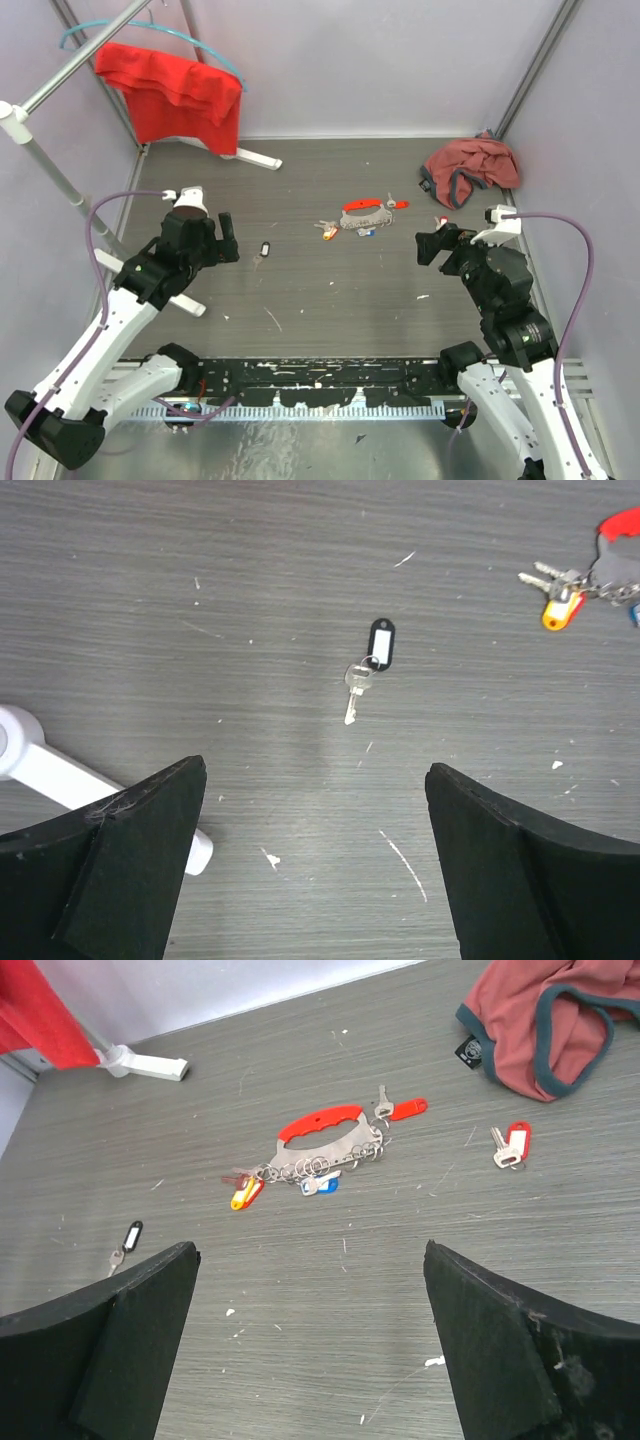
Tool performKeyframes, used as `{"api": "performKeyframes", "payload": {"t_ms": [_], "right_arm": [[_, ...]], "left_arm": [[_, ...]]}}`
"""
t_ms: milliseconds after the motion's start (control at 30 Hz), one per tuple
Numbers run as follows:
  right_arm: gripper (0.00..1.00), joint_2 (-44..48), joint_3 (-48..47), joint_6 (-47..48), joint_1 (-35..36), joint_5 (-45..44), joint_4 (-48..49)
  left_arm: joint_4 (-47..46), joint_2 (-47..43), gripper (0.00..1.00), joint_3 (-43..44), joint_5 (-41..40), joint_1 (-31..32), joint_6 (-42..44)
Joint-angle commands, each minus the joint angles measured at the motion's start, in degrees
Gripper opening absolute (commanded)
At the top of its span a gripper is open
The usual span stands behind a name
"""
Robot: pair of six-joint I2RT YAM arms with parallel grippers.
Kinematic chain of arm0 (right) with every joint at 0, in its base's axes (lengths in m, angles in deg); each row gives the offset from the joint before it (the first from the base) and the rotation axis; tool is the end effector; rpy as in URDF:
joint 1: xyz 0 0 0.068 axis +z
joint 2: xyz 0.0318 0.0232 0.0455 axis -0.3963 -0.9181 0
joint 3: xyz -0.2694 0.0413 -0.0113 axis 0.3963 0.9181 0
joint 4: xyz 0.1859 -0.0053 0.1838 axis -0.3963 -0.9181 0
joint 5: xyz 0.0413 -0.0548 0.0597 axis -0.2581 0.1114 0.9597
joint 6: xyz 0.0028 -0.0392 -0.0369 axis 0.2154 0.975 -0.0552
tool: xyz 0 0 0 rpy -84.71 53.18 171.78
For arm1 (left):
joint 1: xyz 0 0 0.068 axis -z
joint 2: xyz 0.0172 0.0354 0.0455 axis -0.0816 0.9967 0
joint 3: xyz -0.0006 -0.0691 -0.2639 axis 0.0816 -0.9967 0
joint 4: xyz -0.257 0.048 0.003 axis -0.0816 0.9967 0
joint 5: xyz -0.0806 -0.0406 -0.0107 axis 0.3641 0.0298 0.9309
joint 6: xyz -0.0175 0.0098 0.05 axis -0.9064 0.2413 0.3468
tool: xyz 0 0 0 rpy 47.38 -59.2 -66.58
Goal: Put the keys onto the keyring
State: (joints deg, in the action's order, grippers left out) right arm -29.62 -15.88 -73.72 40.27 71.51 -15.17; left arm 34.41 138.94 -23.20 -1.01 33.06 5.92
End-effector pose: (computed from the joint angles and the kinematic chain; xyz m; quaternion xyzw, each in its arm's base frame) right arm 0.1002 0.0258 0.3477 0.0667 0.7770 0.1567 0.6061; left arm 0.1615 -0.0739 0.3250 -0.0459 0.8878 -0.0586 0.4542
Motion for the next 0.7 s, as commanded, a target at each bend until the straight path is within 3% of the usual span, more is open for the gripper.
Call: {"api": "performKeyframes", "payload": {"t_ms": [0, 233, 533, 667], "right_arm": [[1.0, -1.1, -1.04, -0.65, 0.11, -2.85, 0.87], [1.0, -10.68, -5.46, -0.78, 0.14, -3.25, -1.15], [1.0, -33.19, -13.9, -1.17, 0.14, 1.3, -1.28], [0.99, -42.51, -16.3, 2.78, 0.13, 6.4, 1.32]], "left_arm": [[2.38, 1.84, 0.98, 2.38, -1.41, 0.03, 1.04], [3.08, 5.52, 0.98, 3.45, -0.54, 0.01, 1.63], [5.09, 6.61, 0.98, 5.17, 1.52, 0.03, 0.44], [3.61, 5.49, 0.98, 3.49, 4.17, 0.01, 2.16]]}}
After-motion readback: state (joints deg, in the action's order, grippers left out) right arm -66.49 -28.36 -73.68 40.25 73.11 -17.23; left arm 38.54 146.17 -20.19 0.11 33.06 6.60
